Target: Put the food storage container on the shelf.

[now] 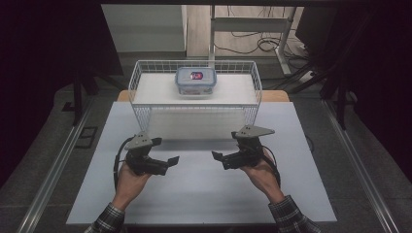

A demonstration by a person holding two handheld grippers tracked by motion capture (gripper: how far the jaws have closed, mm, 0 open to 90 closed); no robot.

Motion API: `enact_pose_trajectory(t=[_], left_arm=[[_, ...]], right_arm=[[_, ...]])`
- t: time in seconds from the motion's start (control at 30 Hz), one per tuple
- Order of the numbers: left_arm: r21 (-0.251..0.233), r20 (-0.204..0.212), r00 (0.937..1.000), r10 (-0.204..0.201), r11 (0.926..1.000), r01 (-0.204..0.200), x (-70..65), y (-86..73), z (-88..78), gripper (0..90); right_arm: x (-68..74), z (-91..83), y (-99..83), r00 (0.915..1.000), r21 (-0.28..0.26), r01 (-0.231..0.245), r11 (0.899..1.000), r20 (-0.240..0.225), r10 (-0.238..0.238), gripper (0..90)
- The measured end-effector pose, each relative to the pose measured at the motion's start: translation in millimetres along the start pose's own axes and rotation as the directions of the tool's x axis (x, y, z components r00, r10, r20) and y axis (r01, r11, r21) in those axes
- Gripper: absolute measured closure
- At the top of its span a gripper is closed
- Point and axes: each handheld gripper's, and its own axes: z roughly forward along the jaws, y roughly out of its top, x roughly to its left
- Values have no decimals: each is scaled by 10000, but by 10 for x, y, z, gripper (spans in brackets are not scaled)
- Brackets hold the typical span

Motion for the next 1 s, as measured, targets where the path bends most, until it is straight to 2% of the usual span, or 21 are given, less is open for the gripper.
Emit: enact_pose_trajectory(t=[0.47, 0.83, 1.0], left_arm=[[-109, -363, 9993, -2, 9999, -2, -118, -233, -204, 29], [-92, -715, 9973, -167, 9998, 160, -96, -452, -355, 30], [-1, -861, 9958, -321, 9995, 322, -79, -570, -430, 30]], right_arm=[[0, -229, -262, 9994, 77, -229, 9997, 275, 226, 0], [-51, -371, -530, 9978, 181, -451, 9988, 489, 442, 0], [-88, -460, -660, 9959, 143, -531, 9985, 734, 519, 0]])
